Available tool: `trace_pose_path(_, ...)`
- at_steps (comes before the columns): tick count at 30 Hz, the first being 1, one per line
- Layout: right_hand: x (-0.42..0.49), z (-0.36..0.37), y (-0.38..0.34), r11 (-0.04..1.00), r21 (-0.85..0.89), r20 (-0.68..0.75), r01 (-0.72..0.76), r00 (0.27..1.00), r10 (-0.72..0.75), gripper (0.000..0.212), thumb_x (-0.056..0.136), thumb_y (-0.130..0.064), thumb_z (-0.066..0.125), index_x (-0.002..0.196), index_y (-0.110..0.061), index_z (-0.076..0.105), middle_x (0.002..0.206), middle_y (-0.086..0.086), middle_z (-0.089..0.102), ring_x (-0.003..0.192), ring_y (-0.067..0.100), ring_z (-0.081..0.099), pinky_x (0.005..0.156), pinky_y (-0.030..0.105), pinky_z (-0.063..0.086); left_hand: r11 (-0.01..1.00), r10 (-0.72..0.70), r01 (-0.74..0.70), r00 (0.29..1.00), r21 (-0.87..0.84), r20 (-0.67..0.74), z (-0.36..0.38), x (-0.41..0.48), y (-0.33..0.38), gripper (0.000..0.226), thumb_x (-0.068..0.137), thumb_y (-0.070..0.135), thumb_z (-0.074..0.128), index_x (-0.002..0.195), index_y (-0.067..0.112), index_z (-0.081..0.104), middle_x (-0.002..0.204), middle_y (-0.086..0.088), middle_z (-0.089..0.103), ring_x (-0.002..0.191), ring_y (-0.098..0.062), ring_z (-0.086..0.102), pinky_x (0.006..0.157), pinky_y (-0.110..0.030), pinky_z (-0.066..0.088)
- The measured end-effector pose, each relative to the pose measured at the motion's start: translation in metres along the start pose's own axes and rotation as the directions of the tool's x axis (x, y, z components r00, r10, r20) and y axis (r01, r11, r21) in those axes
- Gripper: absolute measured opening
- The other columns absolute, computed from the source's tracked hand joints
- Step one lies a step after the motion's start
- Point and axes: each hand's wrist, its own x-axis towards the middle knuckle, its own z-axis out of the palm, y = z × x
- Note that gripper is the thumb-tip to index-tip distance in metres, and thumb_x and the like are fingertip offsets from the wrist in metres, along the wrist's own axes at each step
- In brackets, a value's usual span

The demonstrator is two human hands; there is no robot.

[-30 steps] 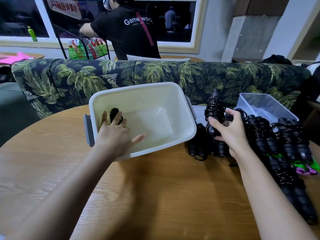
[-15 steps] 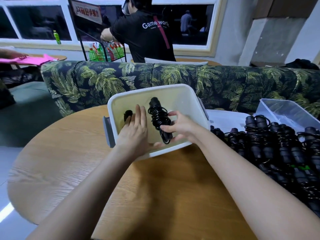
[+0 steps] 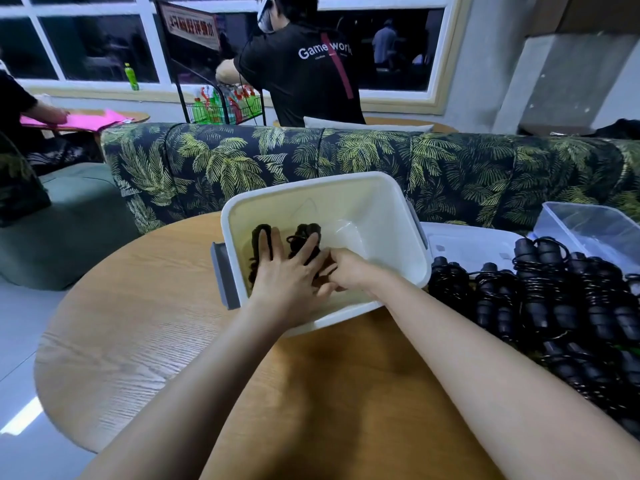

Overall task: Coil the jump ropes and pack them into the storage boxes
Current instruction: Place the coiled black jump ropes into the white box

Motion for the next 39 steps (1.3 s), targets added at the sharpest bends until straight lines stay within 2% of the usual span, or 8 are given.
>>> trace_pose_path(3, -0.015, -0.014, 0.000, 0.975, -0.210, 0.028, 0.068, 0.998, -0.064, 0.031, 0.099, -0.017, 0.051, 0.129, -0.016, 0.058, 0.119, 0.006, 0.066, 0.109, 0.024, 0.060, 0.086, 0.034, 0.049, 0.999, 0.022, -0.021, 0.999, 0.048, -0.030, 0.001, 0.003, -0.001, 0.068, 0.093, 0.067, 0.022, 0.152, 0.033, 0.030, 0.161, 0.003, 0.020, 0.139, -0.055, 0.017, 0.113, -0.070, 0.004)
trace_pose_path(7, -0.057, -0.039, 0.007, 0.719, -0.684, 0.005, 0.124, 0.986, -0.165, 0.060, 0.094, -0.071, 0.026, 0.068, -0.022, 0.051, 0.068, -0.003, 0.054, 0.066, 0.014, 0.051, 0.068, 0.033, 0.040, 0.991, 0.010, 0.008, 0.991, 0.132, -0.135, 0.003, 0.009, -0.012, 0.065, 0.092, 0.063, 0.041, 0.137, 0.018, 0.054, 0.157, -0.003, 0.029, 0.141, -0.051, 0.018, 0.111, -0.070, 0.007)
trace_pose_path(15, -0.098, -0.024, 0.045, 0.444, -0.856, 0.032, 0.264, 0.885, -0.465, 0.096, 0.072, -0.091, 0.001, 0.088, -0.024, 0.067, 0.079, -0.001, 0.067, 0.091, 0.019, 0.059, 0.090, 0.029, 0.034, 0.954, 0.272, -0.256, 0.958, 0.155, -0.089, 0.009, 0.031, -0.013, 0.052, 0.092, 0.050, 0.053, 0.141, 0.035, 0.046, 0.163, 0.006, 0.016, 0.139, -0.050, 0.022, 0.105, -0.077, 0.009)
trace_pose_path(19, -0.098, -0.016, 0.060, 0.432, -0.873, -0.024, 0.225, 0.867, -0.498, 0.114, 0.051, -0.086, -0.036, 0.080, -0.023, 0.055, 0.078, -0.001, 0.066, 0.078, 0.023, 0.056, 0.056, 0.032, 0.028, 0.916, 0.364, -0.341, 0.928, 0.209, -0.080, 0.009, 0.034, 0.000, 0.038, 0.094, 0.032, 0.054, 0.132, 0.032, 0.057, 0.157, 0.009, 0.029, 0.142, -0.054, 0.009, 0.103, -0.080, -0.001)
trace_pose_path(25, -0.101, -0.004, 0.055, 0.430, -0.897, -0.120, 0.101, 0.881, -0.457, 0.103, 0.059, -0.083, -0.020, 0.086, -0.025, 0.061, 0.057, -0.004, 0.041, 0.062, 0.023, 0.047, 0.049, 0.029, 0.021, 0.990, 0.108, -0.101, 0.992, 0.101, -0.061, 0.009, 0.029, -0.003, 0.029, 0.083, 0.038, 0.065, 0.109, 0.029, 0.072, 0.136, 0.001, 0.053, 0.135, -0.063, 0.019, 0.099, -0.085, 0.006)
trace_pose_path(28, -0.104, -0.003, 0.048, 0.380, -0.922, -0.174, 0.066, 0.809, -0.562, 0.091, 0.070, -0.084, -0.018, 0.067, -0.024, 0.050, 0.048, -0.007, 0.020, 0.049, 0.021, 0.036, 0.045, 0.025, 0.011, 0.995, 0.087, -0.084, 0.995, 0.050, -0.050, 0.015, 0.032, -0.004, 0.037, 0.093, 0.039, 0.055, 0.129, 0.034, 0.059, 0.154, 0.005, 0.031, 0.142, -0.057, -0.002, 0.102, -0.082, 0.006)
trace_pose_path(33, -0.107, -0.011, 0.047, 0.500, -0.851, -0.107, 0.161, 0.879, -0.465, 0.083, 0.080, -0.080, 0.008, 0.095, -0.021, 0.064, 0.077, -0.005, 0.062, 0.077, 0.019, 0.058, 0.067, 0.033, 0.047, 0.987, 0.073, -0.073, 0.997, -0.144, -0.003, 0.019, 0.030, -0.013, 0.040, 0.096, 0.048, 0.050, 0.134, 0.035, 0.054, 0.159, 0.007, 0.021, 0.144, -0.050, -0.016, 0.104, -0.079, 0.020)
trace_pose_path(39, -0.108, -0.022, 0.089, 0.614, -0.628, -0.498, 0.478, 0.360, -0.789, 0.028, 0.099, -0.023, 0.053, 0.108, -0.006, 0.073, 0.124, 0.008, 0.066, 0.119, 0.022, 0.054, 0.106, 0.030, 0.043, 0.965, -0.040, 0.023, 0.997, -0.260, -0.062, 0.028, 0.025, -0.037, 0.039, 0.098, 0.051, 0.040, 0.131, 0.040, 0.057, 0.158, 0.012, 0.026, 0.145, -0.048, -0.007, 0.106, -0.074, 0.024)
